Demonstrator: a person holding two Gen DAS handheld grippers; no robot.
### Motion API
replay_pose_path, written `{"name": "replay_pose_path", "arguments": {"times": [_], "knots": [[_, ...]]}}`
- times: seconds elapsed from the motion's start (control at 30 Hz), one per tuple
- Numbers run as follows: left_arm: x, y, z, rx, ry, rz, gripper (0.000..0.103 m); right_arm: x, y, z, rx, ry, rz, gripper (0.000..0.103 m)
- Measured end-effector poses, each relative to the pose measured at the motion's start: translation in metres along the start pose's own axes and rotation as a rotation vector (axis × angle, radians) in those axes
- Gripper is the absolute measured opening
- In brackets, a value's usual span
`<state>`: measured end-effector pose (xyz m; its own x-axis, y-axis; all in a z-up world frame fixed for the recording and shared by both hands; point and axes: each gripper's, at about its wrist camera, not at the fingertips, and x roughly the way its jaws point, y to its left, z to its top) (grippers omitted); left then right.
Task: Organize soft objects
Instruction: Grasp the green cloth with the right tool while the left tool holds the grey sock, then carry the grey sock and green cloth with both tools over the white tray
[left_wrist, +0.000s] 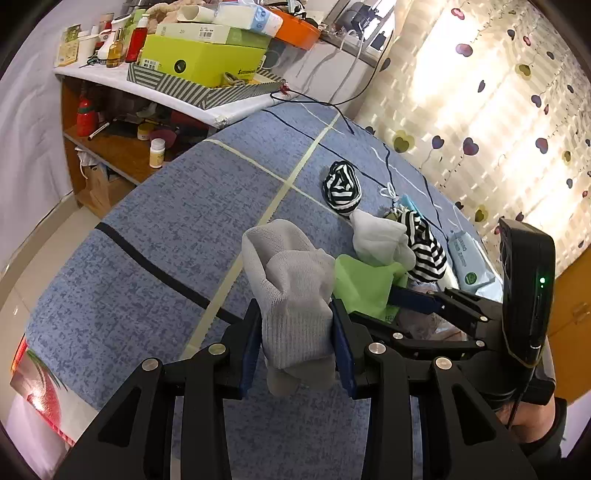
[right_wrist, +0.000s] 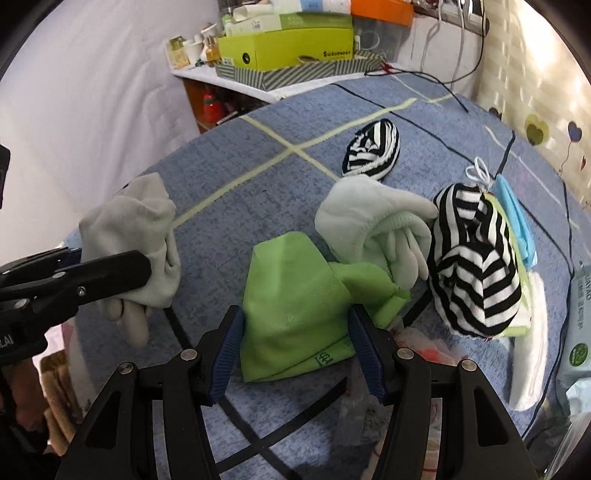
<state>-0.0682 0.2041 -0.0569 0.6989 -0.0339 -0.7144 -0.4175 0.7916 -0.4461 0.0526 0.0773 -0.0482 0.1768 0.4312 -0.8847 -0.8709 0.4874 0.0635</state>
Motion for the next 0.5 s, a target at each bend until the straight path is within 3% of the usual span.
{"name": "replay_pose_path", "arguments": {"times": [0.07, 0.13, 0.2, 0.27, 0.5], "knots": [[0.001, -0.001, 0.0, 0.0, 0.004, -0.004, 0.037, 0.001, 0.001, 0.001, -0.001, -0.002, -0.011, 0.056], [0.001, -0.002, 0.0, 0.003, 0.005, -0.007, 0.037, 0.0, 0.002, 0.001, -0.01, -0.007, -0.032, 0.047], [0.001, -0.003, 0.0, 0.004, 0.004, -0.008, 0.037, -0.002, 0.001, 0.001, -0.006, -0.017, -0.018, 0.022], [0.0, -0.005, 0.0, 0.006, 0.003, -0.01, 0.037, -0.005, 0.0, 0.001, -0.003, -0.029, -0.002, 0.011], [-0.006, -0.016, -0.001, 0.026, -0.011, -0.02, 0.037, -0.046, 0.001, -0.004, -0.002, -0.142, 0.056, 0.011]]}}
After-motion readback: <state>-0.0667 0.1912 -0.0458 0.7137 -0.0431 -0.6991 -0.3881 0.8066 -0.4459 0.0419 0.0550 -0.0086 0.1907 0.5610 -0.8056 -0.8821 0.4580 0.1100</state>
